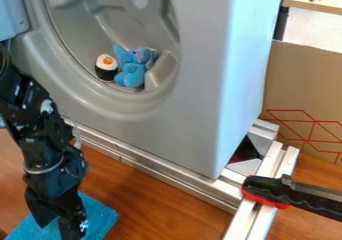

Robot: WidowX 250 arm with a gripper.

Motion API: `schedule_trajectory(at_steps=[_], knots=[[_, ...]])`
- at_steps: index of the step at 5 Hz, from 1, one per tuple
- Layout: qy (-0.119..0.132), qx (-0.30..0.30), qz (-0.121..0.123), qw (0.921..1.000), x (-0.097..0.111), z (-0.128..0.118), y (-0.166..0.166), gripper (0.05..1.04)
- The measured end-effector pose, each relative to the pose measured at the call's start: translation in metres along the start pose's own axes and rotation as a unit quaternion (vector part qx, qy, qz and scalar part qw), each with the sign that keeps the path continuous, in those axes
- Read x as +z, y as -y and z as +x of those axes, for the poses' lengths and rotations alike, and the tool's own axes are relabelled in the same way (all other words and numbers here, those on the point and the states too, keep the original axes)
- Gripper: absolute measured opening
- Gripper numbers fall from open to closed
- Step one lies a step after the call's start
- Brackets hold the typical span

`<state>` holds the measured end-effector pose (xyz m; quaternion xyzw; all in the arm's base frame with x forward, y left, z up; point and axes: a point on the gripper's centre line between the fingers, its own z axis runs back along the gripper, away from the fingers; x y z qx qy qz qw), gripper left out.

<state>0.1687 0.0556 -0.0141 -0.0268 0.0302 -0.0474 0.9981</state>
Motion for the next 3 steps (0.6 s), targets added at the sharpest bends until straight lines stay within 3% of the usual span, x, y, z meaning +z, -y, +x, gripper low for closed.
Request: schedule_trajectory(at_steps=[2,3], knots=[[-0.021,0.000,-0.014,0.9997,-0.018,0.009,-0.004,1.000],[-0.029,0.013,0.002,0.9995,-0.017,0.014,-0.021,1.000]])
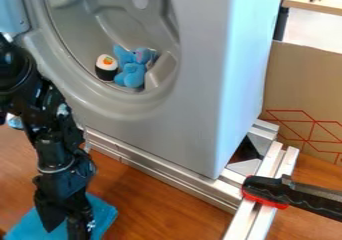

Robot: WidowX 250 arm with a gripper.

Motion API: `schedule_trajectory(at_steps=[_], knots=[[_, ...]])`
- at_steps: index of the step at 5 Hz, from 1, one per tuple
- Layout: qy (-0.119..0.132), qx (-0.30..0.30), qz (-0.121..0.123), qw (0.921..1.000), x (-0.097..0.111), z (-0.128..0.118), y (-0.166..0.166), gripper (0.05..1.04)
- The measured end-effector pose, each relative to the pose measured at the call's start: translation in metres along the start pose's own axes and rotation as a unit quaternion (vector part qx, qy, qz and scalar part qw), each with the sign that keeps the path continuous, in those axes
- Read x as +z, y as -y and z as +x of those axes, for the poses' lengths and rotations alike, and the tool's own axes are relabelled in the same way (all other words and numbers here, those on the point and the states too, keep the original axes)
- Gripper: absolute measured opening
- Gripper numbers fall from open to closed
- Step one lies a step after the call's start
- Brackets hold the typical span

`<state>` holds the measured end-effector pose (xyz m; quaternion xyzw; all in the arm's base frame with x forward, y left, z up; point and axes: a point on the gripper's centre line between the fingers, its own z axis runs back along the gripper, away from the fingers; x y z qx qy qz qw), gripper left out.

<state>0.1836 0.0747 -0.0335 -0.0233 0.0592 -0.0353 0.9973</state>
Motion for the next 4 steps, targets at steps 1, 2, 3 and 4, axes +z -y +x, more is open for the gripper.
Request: schedule_trajectory(at_steps=[1,2,3,4], knots=[[-0.001,0.020,0.020,0.9996,0.003,0.012,-0.029,1.000],[-0.015,0.050,0.032,0.9981,0.005,0.014,-0.060,1.000],[-0.035,0.067,0.039,0.9964,0.006,0.011,-0.083,1.001],[-0.048,0.088,0.040,0.9942,0.006,0.002,-0.095,1.001]])
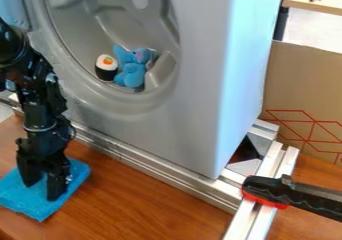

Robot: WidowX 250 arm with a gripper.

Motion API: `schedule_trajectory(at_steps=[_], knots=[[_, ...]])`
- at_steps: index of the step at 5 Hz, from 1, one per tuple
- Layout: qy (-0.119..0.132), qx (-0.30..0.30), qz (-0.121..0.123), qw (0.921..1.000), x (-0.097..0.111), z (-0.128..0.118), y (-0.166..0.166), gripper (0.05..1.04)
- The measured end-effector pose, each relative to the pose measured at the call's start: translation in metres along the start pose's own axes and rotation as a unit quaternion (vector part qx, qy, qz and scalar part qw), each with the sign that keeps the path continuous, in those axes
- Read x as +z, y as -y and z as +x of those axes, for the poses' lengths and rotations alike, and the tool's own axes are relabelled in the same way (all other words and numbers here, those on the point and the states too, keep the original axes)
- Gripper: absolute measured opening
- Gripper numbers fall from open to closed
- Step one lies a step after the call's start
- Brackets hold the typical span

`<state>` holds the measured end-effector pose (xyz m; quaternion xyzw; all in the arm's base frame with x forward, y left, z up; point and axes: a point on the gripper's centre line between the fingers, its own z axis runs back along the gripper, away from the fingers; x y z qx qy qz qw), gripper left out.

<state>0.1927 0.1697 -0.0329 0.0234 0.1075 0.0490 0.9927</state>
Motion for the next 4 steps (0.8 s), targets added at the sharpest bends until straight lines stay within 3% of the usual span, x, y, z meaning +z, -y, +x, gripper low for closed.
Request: schedule_trajectory(at_steps=[2,3,4], knots=[[-0.018,0.044,-0.015,0.9987,-0.002,-0.012,-0.026,1.001],[-0.008,0.026,-0.029,0.9992,0.000,-0.016,-0.021,1.001],[0.040,-0.002,-0.030,0.9987,0.024,-0.020,-0.006,1.001]])
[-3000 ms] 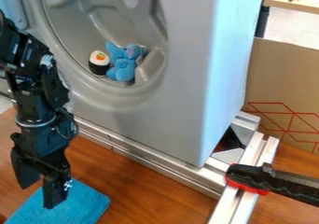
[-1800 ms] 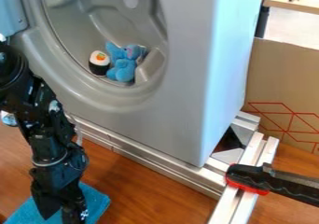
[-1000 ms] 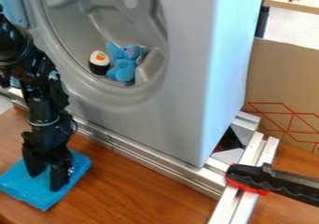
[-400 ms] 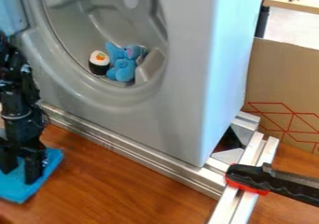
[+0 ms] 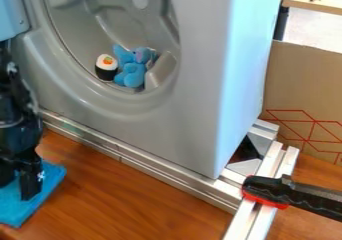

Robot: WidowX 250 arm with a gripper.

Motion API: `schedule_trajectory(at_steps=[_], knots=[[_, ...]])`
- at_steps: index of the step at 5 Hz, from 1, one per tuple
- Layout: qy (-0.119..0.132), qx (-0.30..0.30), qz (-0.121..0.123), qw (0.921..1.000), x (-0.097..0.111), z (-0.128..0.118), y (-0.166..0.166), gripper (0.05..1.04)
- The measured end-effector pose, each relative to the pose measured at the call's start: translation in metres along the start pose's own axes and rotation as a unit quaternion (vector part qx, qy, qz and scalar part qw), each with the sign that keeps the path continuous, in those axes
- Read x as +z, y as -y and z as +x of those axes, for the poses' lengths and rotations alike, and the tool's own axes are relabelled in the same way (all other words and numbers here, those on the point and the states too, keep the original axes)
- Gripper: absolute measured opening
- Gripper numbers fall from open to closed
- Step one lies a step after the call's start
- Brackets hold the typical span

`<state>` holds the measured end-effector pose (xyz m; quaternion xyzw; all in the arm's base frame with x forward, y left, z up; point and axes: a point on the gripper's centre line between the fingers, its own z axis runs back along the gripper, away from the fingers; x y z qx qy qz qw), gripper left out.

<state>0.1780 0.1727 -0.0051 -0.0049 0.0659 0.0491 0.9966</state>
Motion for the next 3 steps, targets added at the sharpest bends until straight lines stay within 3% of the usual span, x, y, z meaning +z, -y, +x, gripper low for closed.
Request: schedule_trajectory(at_steps=[2,3], knots=[[0.045,-0.032,0.022,0.9983,0.037,-0.019,0.032,1.001],[0.046,-0.047,0.022,0.9976,0.058,-0.023,0.051,1.001]])
